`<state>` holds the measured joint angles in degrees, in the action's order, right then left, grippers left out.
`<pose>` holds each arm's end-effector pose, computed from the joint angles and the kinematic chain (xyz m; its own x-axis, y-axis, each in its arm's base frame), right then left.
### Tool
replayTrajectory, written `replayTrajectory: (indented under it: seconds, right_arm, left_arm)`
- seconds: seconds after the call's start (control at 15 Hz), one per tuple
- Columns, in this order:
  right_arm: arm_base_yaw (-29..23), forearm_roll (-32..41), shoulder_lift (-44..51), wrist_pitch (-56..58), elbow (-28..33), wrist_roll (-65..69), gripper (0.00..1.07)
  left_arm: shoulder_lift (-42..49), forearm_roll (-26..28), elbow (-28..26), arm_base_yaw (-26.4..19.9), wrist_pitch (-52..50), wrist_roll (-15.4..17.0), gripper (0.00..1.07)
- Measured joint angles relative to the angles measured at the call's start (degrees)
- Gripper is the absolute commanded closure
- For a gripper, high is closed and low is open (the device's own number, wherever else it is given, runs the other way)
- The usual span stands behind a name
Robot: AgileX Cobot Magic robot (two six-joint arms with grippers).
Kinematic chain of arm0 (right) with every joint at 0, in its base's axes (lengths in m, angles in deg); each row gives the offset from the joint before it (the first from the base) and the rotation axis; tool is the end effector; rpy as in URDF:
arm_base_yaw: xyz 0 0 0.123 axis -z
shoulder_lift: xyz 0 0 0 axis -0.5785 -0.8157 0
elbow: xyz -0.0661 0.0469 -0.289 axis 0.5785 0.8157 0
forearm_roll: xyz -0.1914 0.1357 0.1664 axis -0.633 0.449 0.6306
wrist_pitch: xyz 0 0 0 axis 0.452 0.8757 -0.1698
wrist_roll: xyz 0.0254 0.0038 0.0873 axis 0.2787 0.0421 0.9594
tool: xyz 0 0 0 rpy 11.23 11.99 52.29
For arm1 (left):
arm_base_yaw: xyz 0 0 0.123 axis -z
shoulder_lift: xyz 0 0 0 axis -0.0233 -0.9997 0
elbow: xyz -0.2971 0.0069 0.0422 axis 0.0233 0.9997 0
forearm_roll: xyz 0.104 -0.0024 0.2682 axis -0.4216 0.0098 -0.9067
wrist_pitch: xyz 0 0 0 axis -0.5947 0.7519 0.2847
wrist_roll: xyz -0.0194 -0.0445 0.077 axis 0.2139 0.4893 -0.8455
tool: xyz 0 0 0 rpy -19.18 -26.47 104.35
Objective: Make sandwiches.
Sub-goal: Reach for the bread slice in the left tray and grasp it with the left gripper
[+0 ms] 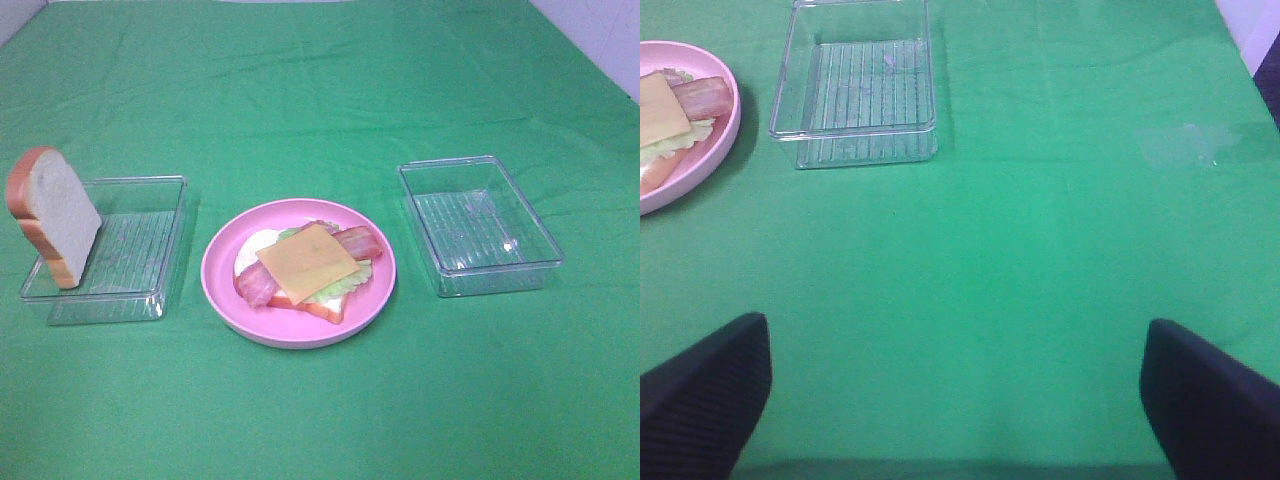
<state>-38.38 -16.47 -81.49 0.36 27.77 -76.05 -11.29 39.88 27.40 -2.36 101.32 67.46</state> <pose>0.0139 -0.0048 0.2787 -0.5301 0.0032 -0.8479 0.0145 0.9999 -0.0054 0.0460 0.0041 0.3243 -0.4671 -0.0141 -0.8841 -0.0528 0.9985 0.0120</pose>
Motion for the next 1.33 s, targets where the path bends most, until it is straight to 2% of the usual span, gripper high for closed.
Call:
replayTrajectory:
  seconds: [0.13,0.33,0.6,0.67,1.07,1.33]
  right_arm:
    - [0.0,0.0,0.0,0.0,0.0,0.0,0.11]
    - [0.0,0.0,0.0,0.0,0.0,0.0,0.11]
    - [0.0,0.0,0.0,0.0,0.0,0.0,0.11]
    - [0.0,0.0,0.0,0.0,0.0,0.0,0.11]
    - [0.0,0.0,0.0,0.0,0.0,0.0,0.11]
    - [0.0,0.0,0.0,0.0,0.0,0.0,0.11]
  left_arm:
    - [-9.6,-0.2,-2.7,0.2,-4.8,0.5,0.17]
    - [-26.3,-0.2,-8.9,0.2,-6.4,2.3,0.17]
    - [-49.9,-0.2,-23.2,0.3,-6.6,2.6,0.17]
    - [-60.4,0.7,-29.6,0.3,-6.7,2.6,0.17]
    - [-81.3,5.5,-40.6,0.3,-6.8,2.3,0.17]
    - [-91.3,12.6,-43.5,0.3,-7.5,-3.1,0.17]
